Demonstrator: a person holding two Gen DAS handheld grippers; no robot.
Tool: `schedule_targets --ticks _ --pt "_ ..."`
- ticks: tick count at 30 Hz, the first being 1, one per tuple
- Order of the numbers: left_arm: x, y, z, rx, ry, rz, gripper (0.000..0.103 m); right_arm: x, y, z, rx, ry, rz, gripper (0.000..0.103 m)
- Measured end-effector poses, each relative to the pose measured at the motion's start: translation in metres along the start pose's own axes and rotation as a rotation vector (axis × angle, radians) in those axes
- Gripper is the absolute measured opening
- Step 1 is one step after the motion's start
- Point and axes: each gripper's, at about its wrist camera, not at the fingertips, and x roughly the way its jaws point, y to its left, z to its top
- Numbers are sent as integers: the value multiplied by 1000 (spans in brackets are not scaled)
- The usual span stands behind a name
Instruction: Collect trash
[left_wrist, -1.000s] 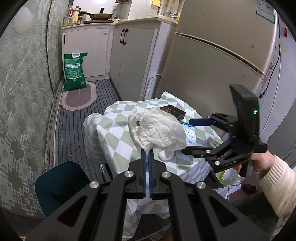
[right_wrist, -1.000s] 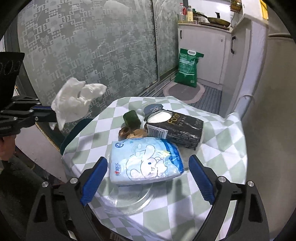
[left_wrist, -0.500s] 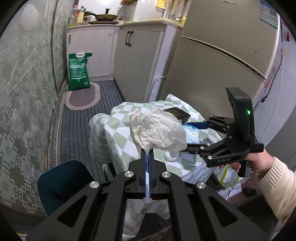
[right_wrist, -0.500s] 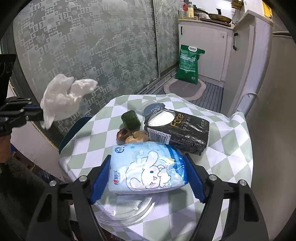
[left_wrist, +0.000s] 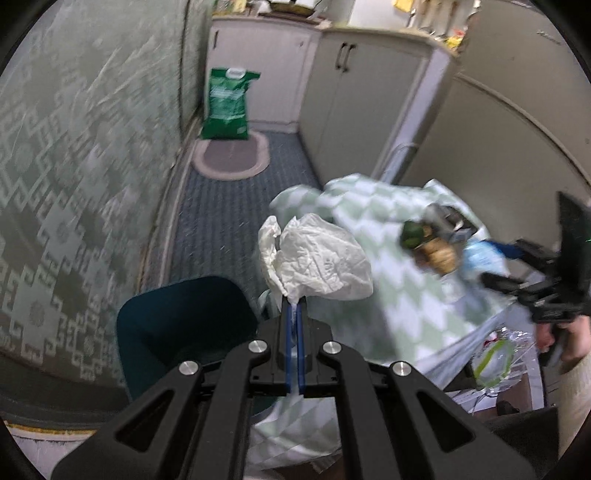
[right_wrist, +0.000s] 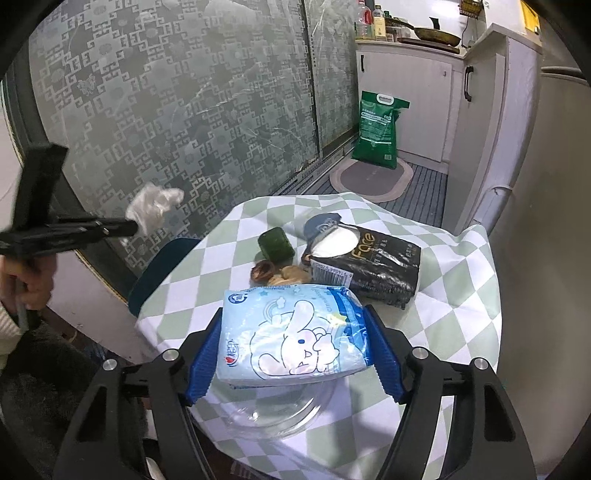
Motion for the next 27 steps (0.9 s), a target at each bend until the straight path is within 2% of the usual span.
schedule_targets --ticks 4,11,14,15,18,27 --pt "16 19 -13 -24 79 51 3 -12 8 1 -2 -17 17 73" --pt "36 41 -29 -45 170 126 4 -27 37 19 -5 -86 56 73" --pt "41 50 -34 -53 201 155 11 -29 53 28 -4 -109 67 73" --pt "42 52 -34 -54 203 164 16 -29 58 32 -4 -115 67 73" --pt "35 58 -36 -53 189 180 39 -28 71 43 -4 -126 75 73" --pt "1 73 -28 -66 91 177 42 9 112 71 -9 -96 95 73"
